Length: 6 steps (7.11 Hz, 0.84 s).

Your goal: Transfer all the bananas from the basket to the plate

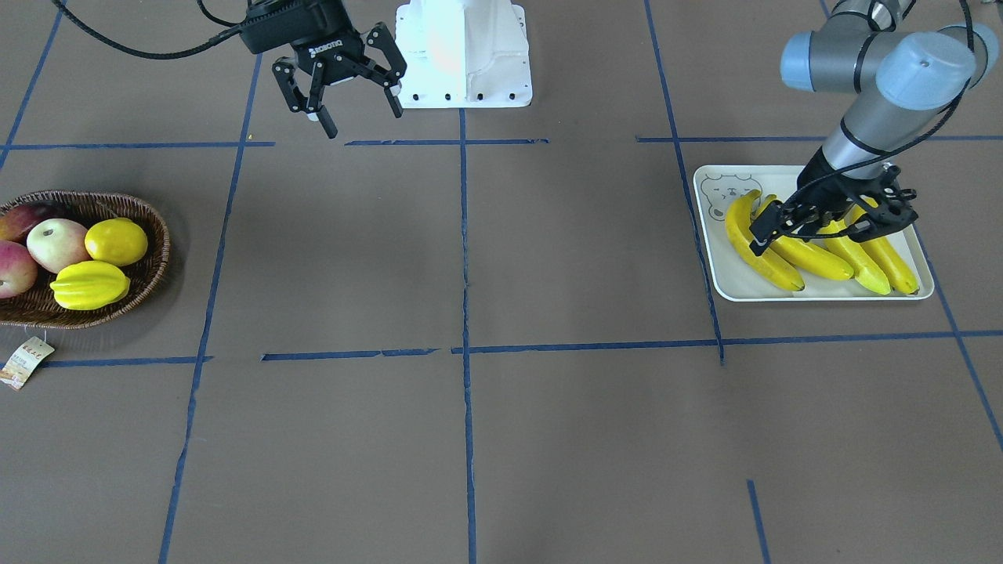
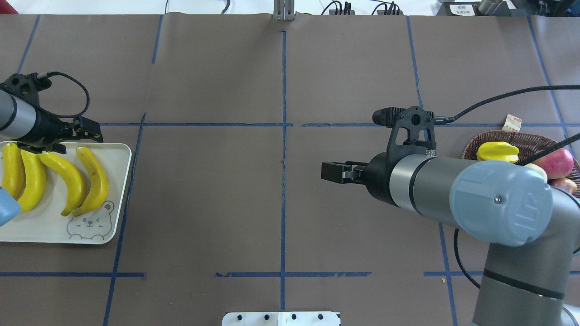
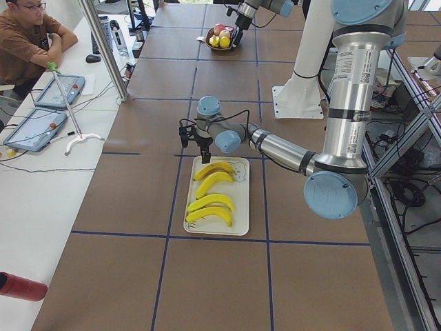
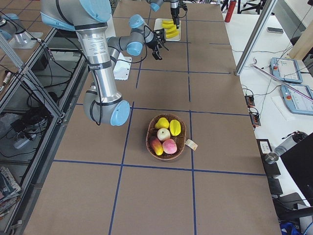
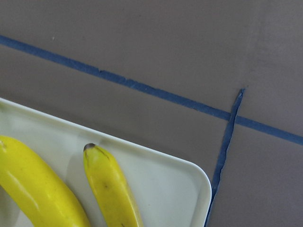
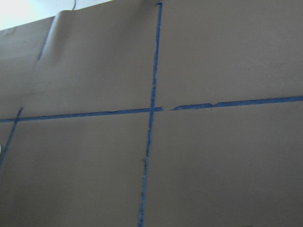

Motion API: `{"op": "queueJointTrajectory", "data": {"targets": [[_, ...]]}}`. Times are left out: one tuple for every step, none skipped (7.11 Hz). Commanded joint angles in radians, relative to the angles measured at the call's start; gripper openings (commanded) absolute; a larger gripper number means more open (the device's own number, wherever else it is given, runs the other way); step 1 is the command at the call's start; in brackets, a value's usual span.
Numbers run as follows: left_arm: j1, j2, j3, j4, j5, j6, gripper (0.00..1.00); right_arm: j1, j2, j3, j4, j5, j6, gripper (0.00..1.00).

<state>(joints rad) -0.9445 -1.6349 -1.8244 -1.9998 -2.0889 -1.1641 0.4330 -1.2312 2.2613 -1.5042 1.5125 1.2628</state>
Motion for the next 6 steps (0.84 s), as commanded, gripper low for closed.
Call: {"op": "queueJointTrajectory", "data": {"targets": [[-0.141,-0.002,-0.009,0.147,-0.014,0.320,1.00,0.158,-0.004,-0.005,-0.243,0.108,-0.254,1.00],[-0.210,-0.006,-0.001,0.233,-0.011,0.542,1.00,0.279,-0.036,-0.014,-0.281,0.229,-0.348,1.00],[-0.305,-0.006,0.014,0.289,-0.014,0.720,1.00,0.450,-0.075,-0.070,-0.274,0.408,-0.503,1.00],[-0.379,0.001,0.017,0.326,-0.019,0.815,1.00,0.622,-0.088,-0.162,-0.272,0.566,-0.705,1.00],[-0.445,0.007,0.020,0.367,-0.066,0.899,1.00,0.782,-0.091,-0.300,-0.271,0.718,-0.925,1.00],[-0.515,0.009,0.033,0.433,-0.148,1.003,1.00,0.916,-0.091,-0.444,-0.271,0.833,-1.142,1.00]]}}
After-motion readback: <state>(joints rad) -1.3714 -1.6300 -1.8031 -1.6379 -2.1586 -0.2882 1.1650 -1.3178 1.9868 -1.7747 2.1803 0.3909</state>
